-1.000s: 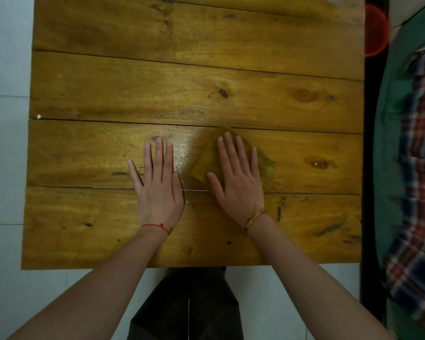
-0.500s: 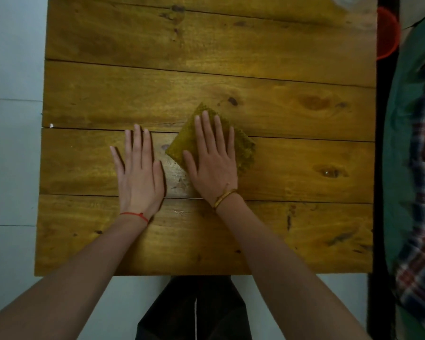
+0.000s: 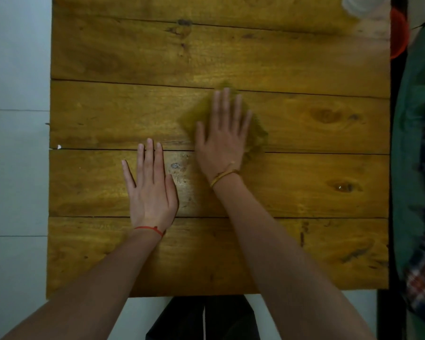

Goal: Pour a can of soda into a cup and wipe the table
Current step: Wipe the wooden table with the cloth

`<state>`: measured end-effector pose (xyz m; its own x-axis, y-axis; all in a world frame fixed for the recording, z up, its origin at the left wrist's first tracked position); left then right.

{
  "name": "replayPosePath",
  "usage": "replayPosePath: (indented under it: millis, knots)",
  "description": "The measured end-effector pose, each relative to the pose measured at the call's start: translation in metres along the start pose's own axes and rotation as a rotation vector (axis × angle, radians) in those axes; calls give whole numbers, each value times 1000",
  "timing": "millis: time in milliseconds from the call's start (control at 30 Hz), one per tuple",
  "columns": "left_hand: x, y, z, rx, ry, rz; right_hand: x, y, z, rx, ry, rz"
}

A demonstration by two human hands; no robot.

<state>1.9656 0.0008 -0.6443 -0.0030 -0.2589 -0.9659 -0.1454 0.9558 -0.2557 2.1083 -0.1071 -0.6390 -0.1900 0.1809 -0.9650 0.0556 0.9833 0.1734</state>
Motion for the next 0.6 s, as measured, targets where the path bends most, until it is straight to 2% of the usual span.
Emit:
replayPosePath:
  millis: [100, 200, 267, 400, 500, 600]
  knots:
    - [0, 2, 1, 8, 6, -9, 14, 47, -25, -183, 61, 12]
    - [0, 2, 1, 7, 13, -2, 14, 38, -23, -246, 98, -11]
    - [-1, 2, 1, 5, 10, -4, 4, 6, -8, -188, 66, -29]
    - [-2, 2, 1, 10, 8, 2, -20, -78, 29, 99, -1, -41]
    - [-2, 2, 1, 8, 3, 10, -24, -100, 35, 289, -47, -32]
    - [-2, 2, 1, 14, 3, 11, -17, -70, 18, 215, -58, -22]
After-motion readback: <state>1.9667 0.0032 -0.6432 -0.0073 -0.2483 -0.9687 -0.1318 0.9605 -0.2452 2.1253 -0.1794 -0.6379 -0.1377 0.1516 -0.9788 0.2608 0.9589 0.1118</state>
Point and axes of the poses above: each hand's wrist, its own z-axis towards the middle knuckle, its own x-axis out of the palm, y = z × x, the point moved 5 cm from there along z, towards the middle knuckle, and after that the axes turned 14 degrees about x, right-handed, at the moved point
